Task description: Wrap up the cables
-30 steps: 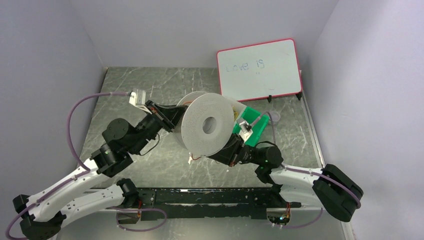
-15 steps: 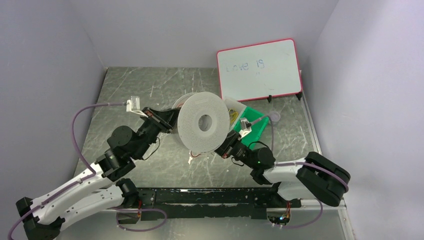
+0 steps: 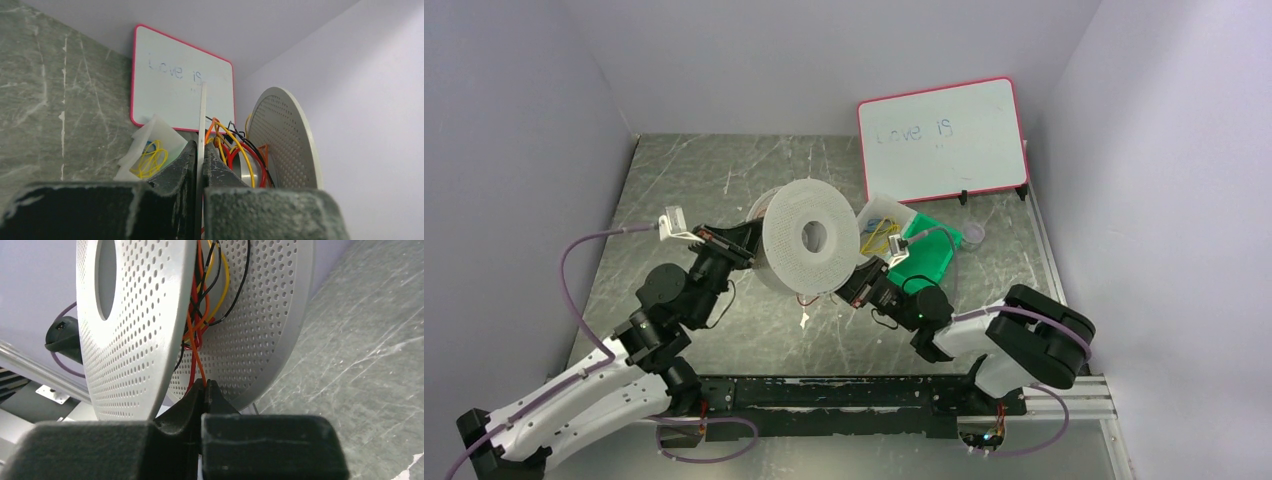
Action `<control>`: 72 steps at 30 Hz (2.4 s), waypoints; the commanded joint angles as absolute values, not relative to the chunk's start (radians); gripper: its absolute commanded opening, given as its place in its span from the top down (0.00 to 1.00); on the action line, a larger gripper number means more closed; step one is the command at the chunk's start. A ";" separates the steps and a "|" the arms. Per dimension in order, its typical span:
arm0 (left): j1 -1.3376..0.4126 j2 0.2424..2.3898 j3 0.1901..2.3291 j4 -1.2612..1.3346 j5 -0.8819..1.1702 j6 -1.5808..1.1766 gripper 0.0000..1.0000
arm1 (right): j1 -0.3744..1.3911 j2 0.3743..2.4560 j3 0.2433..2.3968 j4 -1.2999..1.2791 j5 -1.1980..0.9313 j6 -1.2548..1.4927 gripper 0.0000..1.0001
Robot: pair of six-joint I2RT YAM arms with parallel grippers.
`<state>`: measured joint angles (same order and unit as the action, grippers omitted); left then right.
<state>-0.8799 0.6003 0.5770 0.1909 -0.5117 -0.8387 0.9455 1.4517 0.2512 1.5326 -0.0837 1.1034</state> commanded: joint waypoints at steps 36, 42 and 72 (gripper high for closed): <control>-0.598 0.768 0.405 0.232 0.243 -1.034 0.93 | 0.794 1.339 0.394 1.201 -0.093 1.082 1.00; -0.569 0.811 0.426 0.232 0.328 -1.003 0.93 | 0.780 1.373 0.456 1.129 -0.131 1.046 1.00; -0.421 0.891 0.396 0.478 0.471 -1.088 0.93 | 0.735 1.479 0.384 1.229 -0.244 1.181 1.00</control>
